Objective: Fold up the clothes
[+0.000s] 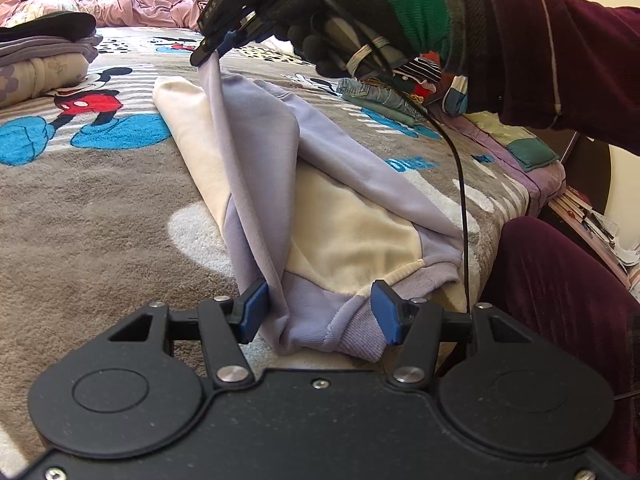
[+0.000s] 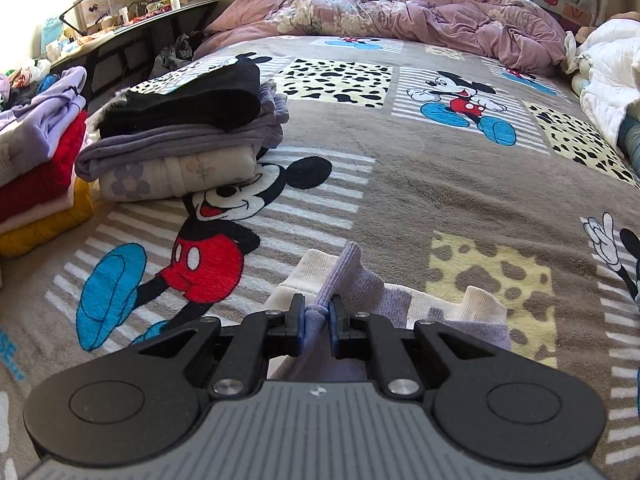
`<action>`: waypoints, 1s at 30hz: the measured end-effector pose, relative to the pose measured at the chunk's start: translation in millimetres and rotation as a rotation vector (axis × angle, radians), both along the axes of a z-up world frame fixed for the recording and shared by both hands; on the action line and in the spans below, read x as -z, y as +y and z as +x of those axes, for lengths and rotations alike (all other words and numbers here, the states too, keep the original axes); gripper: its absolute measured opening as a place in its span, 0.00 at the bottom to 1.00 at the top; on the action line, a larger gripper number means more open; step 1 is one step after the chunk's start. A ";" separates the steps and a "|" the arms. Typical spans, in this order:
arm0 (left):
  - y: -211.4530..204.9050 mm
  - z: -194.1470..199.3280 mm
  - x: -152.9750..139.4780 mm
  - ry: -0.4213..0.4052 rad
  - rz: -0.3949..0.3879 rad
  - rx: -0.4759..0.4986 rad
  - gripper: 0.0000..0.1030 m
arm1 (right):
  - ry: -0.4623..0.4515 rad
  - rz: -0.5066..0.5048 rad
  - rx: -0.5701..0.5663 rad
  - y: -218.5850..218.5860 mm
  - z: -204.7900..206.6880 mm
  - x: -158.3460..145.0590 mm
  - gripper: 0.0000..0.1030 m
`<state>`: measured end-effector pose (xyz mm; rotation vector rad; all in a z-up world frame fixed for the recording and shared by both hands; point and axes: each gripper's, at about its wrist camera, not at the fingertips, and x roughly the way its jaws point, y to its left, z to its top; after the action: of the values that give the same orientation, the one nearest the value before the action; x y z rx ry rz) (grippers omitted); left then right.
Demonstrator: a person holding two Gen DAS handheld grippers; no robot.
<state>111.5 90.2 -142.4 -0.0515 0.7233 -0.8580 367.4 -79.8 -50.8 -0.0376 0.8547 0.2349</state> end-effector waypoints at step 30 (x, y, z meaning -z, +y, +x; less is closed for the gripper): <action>-7.9 -3.9 -1.1 -0.096 0.066 0.093 0.53 | -0.021 0.045 -0.077 1.9 4.1 38.7 0.28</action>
<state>107.6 82.3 -141.4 0.0825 0.6670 -0.9188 371.6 -77.8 -89.5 -0.0311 0.8277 0.3253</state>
